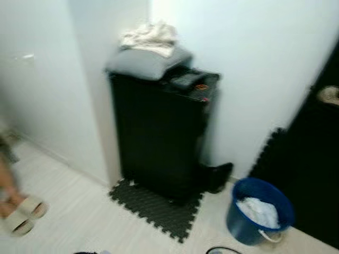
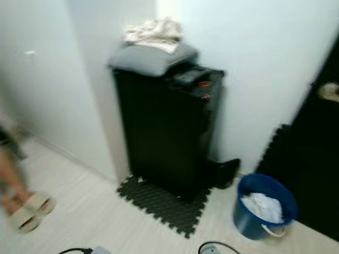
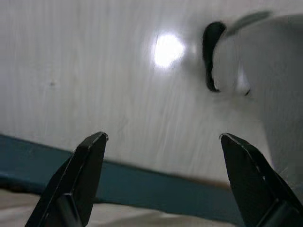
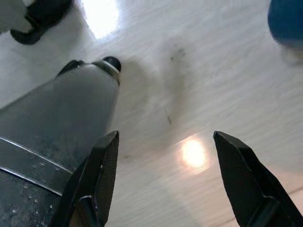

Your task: Clean up the room

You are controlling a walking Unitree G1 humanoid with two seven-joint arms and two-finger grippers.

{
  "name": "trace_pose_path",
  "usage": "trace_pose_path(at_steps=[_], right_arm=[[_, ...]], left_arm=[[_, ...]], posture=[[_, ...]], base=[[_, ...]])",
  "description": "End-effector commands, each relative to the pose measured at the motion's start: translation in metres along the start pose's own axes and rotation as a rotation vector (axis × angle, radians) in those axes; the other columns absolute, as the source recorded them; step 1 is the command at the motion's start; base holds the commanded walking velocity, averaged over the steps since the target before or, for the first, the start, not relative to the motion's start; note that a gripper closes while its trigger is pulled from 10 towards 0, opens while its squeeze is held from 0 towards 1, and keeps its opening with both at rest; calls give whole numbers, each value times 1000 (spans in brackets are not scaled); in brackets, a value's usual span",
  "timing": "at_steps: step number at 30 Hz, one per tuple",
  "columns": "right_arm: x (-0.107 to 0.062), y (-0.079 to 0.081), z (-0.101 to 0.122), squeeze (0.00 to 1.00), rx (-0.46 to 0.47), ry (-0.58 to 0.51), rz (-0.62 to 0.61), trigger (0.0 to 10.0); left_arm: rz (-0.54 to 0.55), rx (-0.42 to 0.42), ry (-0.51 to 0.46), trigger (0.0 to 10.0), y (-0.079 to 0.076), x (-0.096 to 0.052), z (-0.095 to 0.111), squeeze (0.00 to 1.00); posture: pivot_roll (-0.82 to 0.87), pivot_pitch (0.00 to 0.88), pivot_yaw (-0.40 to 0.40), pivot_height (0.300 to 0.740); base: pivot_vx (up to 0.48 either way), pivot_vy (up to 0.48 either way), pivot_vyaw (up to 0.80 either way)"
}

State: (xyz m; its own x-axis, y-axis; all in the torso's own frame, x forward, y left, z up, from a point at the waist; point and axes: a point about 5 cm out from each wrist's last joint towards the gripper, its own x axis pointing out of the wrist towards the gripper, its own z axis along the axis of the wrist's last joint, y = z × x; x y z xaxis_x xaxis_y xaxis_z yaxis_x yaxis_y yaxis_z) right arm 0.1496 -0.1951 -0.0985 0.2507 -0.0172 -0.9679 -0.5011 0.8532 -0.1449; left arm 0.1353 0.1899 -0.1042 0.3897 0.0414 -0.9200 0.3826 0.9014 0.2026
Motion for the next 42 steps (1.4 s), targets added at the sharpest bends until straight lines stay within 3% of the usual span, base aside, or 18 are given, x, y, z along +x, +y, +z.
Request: trace_pose_path(at_steps=[1,42], right_arm=[[0,1,1,0,-3,-1,4,10000],[0,0,0,0,-31,5,6,10000]], left_arm=[[-41,-3,11,10000,-11,0,-1,0],[-55,-16,7,10000,-17,0,0,0]], posture=[[40,0,-86,740],[34,0,-94,740]], base=[[0,0,800],[0,0,800]])
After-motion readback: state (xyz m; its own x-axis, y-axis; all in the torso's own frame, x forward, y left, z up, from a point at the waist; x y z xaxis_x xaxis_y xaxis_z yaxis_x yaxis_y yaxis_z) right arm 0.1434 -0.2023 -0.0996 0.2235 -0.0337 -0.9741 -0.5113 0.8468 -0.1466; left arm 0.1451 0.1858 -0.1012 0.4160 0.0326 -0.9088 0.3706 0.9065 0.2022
